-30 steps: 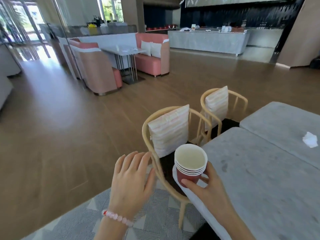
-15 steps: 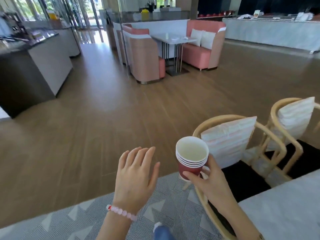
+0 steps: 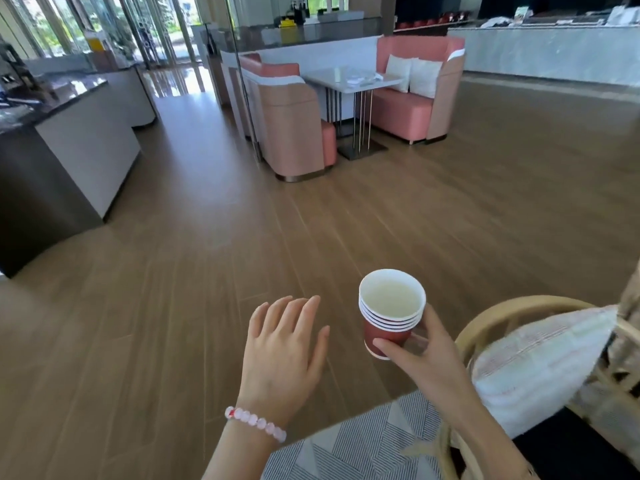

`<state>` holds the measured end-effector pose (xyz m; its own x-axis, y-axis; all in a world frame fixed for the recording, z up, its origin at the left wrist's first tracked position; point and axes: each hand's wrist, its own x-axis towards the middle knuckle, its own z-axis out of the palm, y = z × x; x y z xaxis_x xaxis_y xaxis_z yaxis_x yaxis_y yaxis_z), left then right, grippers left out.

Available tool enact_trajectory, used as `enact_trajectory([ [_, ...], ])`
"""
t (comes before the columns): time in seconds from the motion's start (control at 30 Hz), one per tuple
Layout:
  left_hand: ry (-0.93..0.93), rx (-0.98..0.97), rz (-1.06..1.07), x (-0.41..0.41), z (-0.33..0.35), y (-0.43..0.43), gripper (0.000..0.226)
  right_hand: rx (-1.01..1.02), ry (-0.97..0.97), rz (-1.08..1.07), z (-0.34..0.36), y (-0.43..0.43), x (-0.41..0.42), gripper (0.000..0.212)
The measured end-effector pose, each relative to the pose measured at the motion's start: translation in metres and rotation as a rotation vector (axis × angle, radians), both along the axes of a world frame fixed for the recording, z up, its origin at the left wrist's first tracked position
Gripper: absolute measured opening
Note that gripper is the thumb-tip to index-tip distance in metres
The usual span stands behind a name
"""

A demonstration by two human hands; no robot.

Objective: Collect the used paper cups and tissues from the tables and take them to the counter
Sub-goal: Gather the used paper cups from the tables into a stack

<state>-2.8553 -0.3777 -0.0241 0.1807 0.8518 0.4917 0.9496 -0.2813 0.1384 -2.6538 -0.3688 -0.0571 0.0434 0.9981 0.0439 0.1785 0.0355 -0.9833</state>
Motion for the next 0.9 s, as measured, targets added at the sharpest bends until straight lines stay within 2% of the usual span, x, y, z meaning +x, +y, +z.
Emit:
enact_trajectory([
  [0.27,0.004,-0.012,-0.095,-0.031,-0.013,0.163,0.043,-0.009,0.004,-0.128,-0.015,0.134,-0.023,0.060],
  [0.5,-0.002,0.035,-0.329,-0.032,0.000,0.326,0.042,0.021,0.044,-0.341,-0.011,0.252,-0.042,0.057],
  [0.9,-0.013,0.024,-0.577,0.038,-0.004,0.527,0.043,0.016,-0.003,-0.556,-0.006,0.409,0.016,0.054],
])
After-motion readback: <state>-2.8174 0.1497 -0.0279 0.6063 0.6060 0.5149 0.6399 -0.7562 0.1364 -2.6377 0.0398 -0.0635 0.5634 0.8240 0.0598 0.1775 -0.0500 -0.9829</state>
